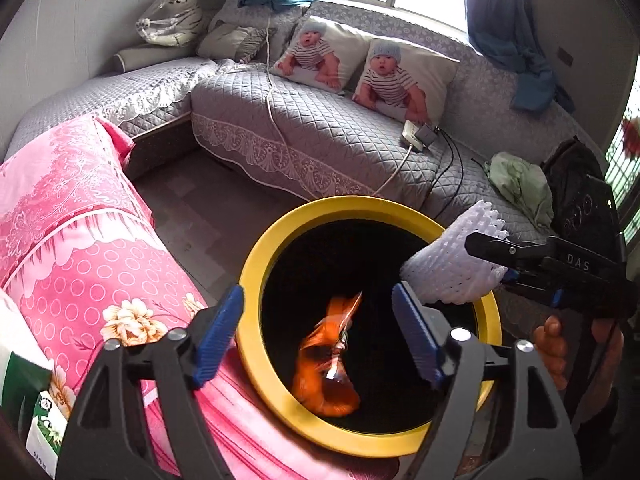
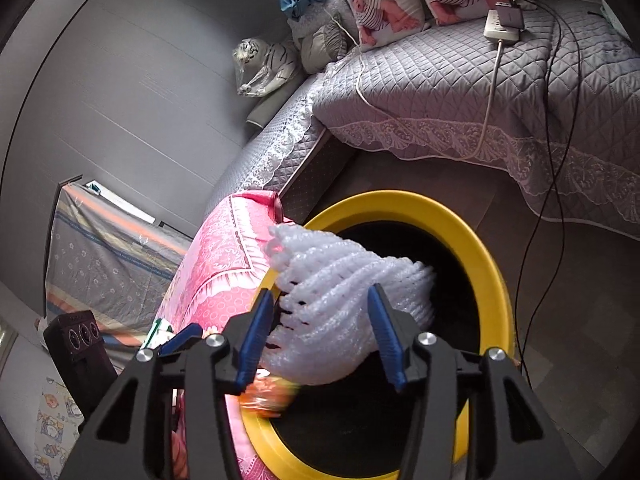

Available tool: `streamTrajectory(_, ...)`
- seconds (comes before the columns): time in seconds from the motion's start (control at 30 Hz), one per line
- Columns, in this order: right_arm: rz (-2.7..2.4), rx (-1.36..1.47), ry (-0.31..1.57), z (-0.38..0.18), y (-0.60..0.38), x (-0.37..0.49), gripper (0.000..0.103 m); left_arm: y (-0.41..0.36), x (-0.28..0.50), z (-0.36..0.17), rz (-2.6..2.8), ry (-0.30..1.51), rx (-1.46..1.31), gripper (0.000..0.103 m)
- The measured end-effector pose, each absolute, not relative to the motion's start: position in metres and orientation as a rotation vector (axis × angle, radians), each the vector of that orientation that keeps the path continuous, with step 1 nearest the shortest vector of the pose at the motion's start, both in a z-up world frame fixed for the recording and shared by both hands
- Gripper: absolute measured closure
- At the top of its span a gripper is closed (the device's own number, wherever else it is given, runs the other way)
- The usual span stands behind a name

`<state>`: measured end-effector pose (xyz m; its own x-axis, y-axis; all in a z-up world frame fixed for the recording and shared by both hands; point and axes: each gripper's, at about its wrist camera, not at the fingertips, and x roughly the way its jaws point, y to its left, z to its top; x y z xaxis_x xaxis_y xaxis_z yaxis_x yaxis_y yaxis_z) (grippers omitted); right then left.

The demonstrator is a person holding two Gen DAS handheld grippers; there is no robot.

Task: Collect trash
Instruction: 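Carry the wrapper and foam net over the yellow bin and open both tools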

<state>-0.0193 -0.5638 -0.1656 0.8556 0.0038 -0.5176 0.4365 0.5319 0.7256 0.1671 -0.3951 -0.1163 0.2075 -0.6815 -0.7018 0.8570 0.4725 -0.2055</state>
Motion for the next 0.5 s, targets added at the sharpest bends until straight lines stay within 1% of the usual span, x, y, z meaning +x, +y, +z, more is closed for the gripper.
streamTrajectory(0.13,-0.281,0.984,0.477,-0.159,-0.566,-0.025,0.056,-0.377,0.173,-0.109,-1.05,0.822,0.185,0.016)
streamTrajectory(0.3,-0.26,0.948,0.475,-0.15,-0.559,-0.02,0.053,-0.341,0.176,-0.085,-0.991,0.738,0.119,0.011)
streamTrajectory(0.37,-0.246,0.926,0.466,-0.145,-0.553,-0.016,0.04,-0.324,0.174,-0.072,-0.963,0.691,0.108,0.009)
streamTrajectory(0.43,-0.245,0.891,0.459,-0.14,-0.546,-0.012,0.035,-0.301,0.172,-0.056,-0.915,0.631,0.09,0.008)
streamTrajectory(0.5,-0.241,0.85,0.457,-0.134,-0.538,-0.007,0.035,-0.276,0.171,-0.043,-0.879,0.583,0.067,0.008)
